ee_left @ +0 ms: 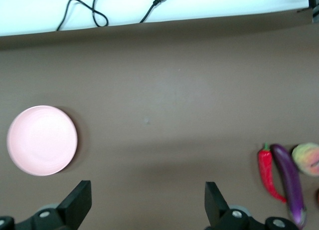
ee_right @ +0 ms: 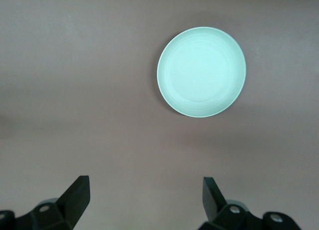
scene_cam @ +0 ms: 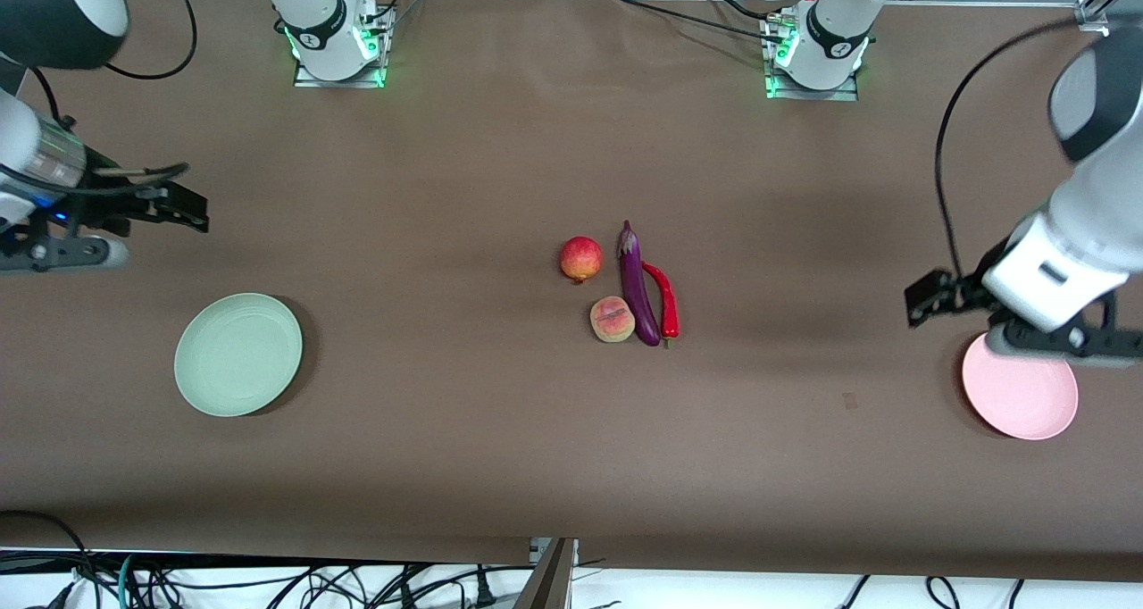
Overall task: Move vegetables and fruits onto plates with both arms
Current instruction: 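Move the right gripper toward the pomegranate while the left gripper lifts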
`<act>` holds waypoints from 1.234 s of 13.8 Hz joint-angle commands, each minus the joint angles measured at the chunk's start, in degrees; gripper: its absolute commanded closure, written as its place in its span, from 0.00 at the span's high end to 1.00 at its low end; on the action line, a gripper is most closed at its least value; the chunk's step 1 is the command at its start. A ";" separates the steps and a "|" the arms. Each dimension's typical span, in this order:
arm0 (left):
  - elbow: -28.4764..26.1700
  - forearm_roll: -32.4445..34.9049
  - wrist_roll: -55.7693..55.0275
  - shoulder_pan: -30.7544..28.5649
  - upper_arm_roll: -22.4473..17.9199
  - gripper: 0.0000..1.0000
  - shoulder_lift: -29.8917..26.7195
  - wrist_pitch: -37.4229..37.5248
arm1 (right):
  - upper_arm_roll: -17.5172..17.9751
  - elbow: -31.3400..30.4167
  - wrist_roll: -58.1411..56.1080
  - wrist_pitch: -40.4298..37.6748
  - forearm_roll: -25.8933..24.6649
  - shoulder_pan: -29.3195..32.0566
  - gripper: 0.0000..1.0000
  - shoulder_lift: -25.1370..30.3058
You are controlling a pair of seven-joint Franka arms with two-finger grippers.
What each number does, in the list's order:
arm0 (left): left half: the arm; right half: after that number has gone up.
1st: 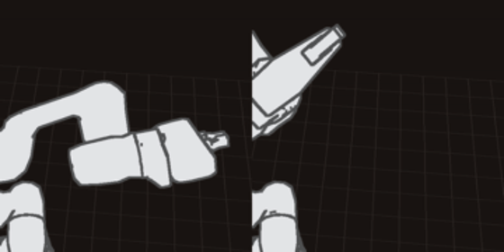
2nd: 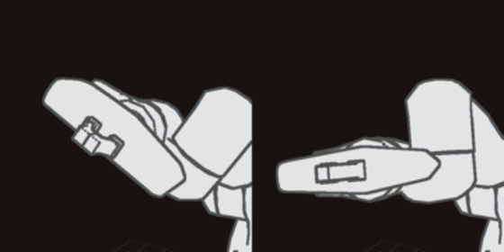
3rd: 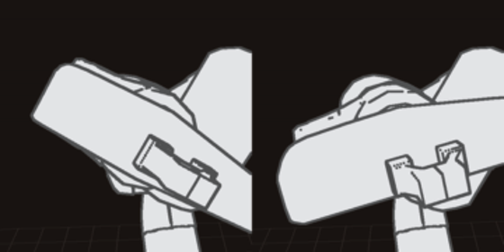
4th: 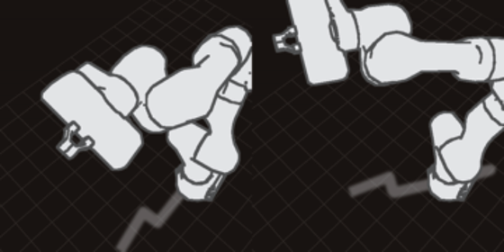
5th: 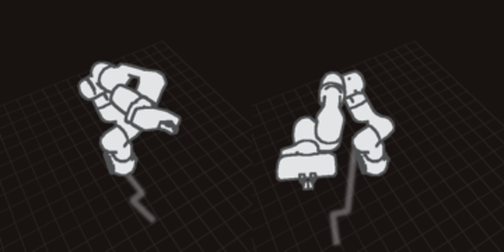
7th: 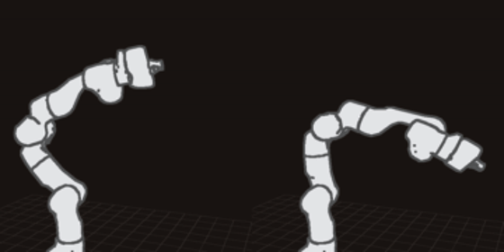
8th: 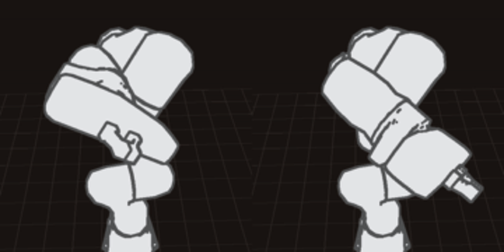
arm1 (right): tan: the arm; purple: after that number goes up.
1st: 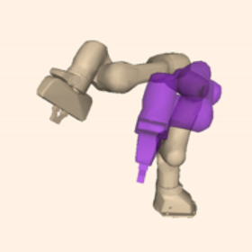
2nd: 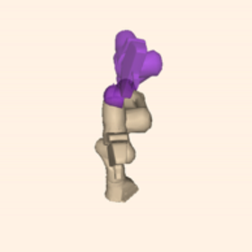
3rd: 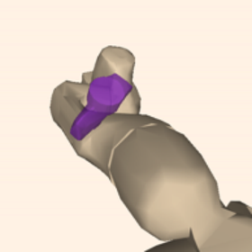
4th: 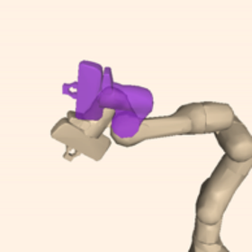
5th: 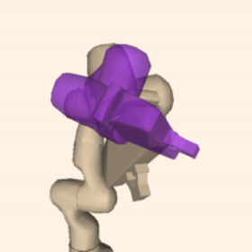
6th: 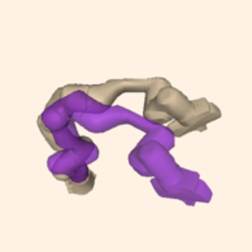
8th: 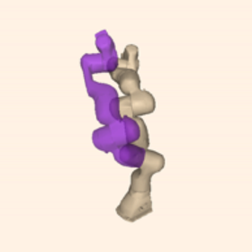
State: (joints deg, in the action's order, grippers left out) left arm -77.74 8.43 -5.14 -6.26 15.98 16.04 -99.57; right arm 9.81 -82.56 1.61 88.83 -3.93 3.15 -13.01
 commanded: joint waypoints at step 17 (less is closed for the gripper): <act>-12.53 -4.57 2.86 6.18 -8.95 1.00 -4.61 -4.14 | 0.12 0.29 35.10 29.89 10.25 -28.00 1.00 -23.63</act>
State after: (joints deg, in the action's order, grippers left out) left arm -91.74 5.30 -3.58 1.23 7.35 12.13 -104.66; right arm 10.46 -82.69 32.31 115.39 5.66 -21.40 -34.90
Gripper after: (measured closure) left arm 0.000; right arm 0.000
